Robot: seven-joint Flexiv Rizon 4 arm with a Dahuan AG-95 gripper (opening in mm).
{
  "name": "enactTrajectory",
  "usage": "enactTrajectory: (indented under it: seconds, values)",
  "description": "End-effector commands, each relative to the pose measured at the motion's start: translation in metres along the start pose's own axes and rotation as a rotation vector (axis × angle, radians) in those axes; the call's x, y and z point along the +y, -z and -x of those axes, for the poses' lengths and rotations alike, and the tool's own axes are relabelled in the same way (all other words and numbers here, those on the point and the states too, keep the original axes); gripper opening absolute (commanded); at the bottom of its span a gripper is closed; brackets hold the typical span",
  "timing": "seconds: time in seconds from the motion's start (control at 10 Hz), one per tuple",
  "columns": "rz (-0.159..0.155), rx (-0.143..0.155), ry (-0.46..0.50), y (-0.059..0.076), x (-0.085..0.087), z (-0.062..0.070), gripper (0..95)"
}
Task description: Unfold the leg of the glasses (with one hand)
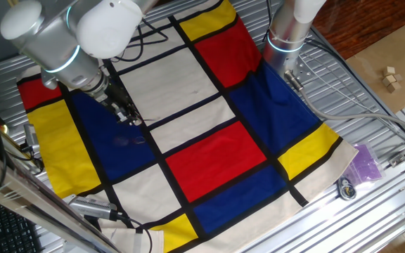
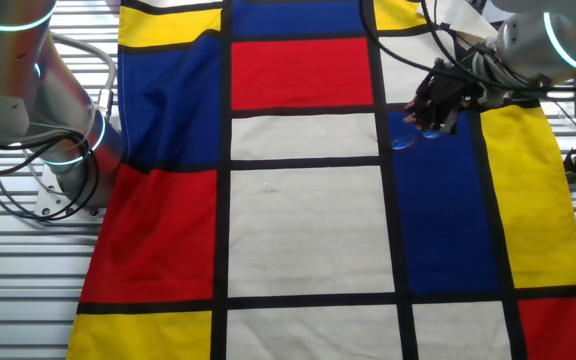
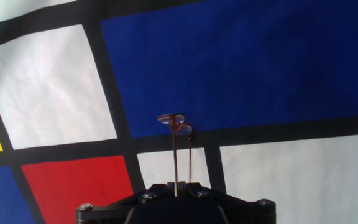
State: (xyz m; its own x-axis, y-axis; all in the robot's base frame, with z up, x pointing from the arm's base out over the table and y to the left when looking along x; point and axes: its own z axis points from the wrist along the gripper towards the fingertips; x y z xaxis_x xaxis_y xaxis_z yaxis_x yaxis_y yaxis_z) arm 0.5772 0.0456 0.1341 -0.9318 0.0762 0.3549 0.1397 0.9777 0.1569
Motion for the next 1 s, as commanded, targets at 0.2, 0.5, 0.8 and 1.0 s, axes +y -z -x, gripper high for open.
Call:
enactTrajectory:
  seconds: [0.2,0.5,0.8,1.0]
  values:
    - [0.0,0.005,0.003,0.002,0.001,0.003,19.0]
    - [-0.001,0.008,0.008,0.006,0.006,-0.005,19.0]
    - [-0.009,0.005,-0.013,0.009,0.013,-0.016,0.0]
    - [-0.021,-0.022,-0.009,0.012,0.015,-0.023,0.0]
